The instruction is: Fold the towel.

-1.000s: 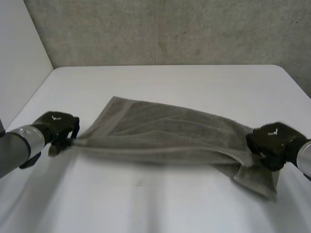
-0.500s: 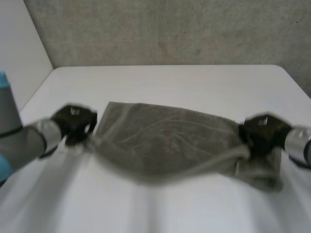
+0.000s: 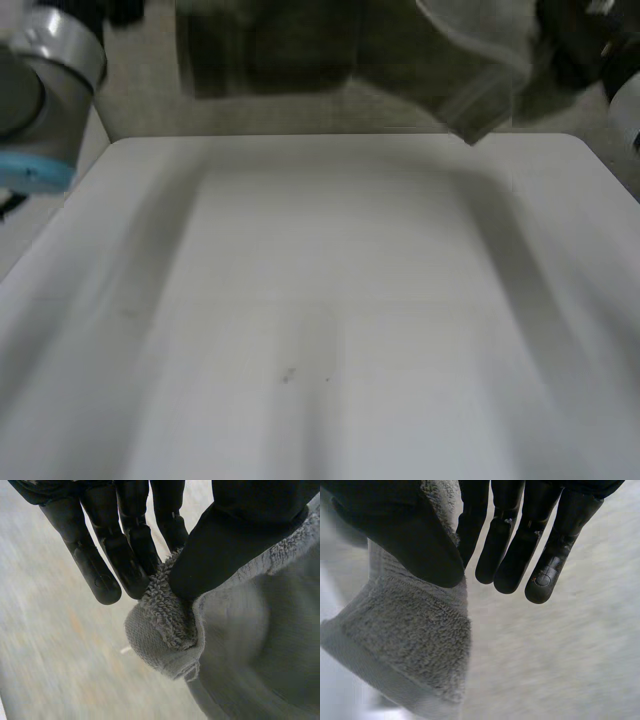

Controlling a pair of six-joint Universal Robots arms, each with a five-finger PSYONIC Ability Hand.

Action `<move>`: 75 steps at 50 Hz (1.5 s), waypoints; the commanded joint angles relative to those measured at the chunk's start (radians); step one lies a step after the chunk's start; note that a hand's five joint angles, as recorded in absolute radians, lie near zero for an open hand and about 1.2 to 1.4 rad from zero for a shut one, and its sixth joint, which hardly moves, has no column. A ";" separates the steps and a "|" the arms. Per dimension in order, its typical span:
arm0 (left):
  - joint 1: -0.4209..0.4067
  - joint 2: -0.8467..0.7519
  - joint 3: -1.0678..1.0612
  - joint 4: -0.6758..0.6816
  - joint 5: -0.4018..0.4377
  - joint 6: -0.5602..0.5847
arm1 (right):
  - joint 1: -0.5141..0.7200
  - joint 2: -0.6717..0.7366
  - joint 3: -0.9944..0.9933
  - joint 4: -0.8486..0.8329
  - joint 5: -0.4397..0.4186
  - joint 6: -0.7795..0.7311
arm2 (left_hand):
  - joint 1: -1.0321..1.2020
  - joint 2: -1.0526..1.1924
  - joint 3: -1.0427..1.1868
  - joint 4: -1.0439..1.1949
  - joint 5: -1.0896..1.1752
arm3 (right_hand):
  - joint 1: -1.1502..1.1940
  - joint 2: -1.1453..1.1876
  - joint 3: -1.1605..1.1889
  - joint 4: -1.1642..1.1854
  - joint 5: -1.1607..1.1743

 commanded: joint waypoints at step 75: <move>0.083 0.137 -0.789 -0.020 0.038 0.166 | 0.050 0.117 0.557 -0.147 0.192 0.221 | 0.240 0.180 0.180 0.179 0.197 | 0.437 0.225 0.211 0.203 0.233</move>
